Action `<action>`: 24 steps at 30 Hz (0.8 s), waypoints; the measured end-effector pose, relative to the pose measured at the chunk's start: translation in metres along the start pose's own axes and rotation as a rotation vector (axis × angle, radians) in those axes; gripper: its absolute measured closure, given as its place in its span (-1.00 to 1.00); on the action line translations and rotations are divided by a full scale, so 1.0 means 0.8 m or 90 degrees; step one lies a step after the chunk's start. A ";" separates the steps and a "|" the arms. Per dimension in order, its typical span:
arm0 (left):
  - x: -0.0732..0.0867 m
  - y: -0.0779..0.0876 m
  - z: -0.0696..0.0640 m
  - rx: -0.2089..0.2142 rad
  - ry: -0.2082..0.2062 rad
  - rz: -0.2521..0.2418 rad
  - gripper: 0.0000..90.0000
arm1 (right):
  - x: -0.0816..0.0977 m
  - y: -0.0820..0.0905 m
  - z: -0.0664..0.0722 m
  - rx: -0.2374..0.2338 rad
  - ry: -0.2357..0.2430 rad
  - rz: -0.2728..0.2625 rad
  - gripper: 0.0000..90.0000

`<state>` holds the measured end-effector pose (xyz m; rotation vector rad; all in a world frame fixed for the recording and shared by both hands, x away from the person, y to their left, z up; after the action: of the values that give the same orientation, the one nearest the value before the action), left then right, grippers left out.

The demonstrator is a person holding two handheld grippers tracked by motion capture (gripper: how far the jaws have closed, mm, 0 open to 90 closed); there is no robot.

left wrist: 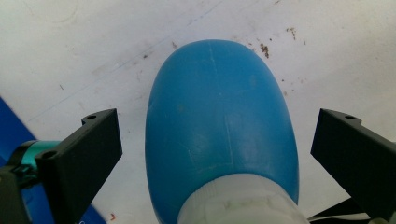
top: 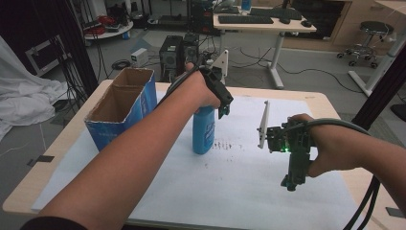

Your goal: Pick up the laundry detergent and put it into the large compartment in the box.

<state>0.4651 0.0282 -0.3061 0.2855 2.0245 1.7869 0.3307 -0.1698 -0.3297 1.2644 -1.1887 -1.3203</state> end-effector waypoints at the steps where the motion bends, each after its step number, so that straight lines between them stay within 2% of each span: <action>1: 0.000 -0.001 0.001 -0.003 -0.005 0.005 -0.95 | 0.000 -0.001 0.000 -0.002 0.000 -0.001 -0.97; 8: 0.001 -0.004 0.002 -0.005 0.001 0.007 -0.95 | -0.002 -0.001 0.001 -0.002 0.006 0.001 -0.97; 17: -0.001 -0.005 0.004 -0.005 -0.003 0.005 -0.95 | -0.003 -0.002 0.000 -0.001 0.005 0.004 -0.97; 23: -0.001 -0.004 0.002 -0.002 -0.010 0.005 -0.86 | -0.002 -0.003 -0.002 -0.003 0.015 0.007 -0.97; 24: -0.001 -0.003 0.001 -0.002 -0.014 0.003 -0.82 | -0.003 -0.003 -0.001 -0.001 0.003 0.004 -0.97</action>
<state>0.4665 0.0280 -0.3087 0.3069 2.0073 1.7823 0.3316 -0.1671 -0.3316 1.2610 -1.1862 -1.3125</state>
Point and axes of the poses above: each handheld gripper's, and its own axes: y roughly backward along the jaws, x roughly out of its underside, z roughly to its left, the point moved 1 cm from there along -y, roughly forward along the jaws, and after that the axes turned 6 degrees about -z, right-handed, at the moved point
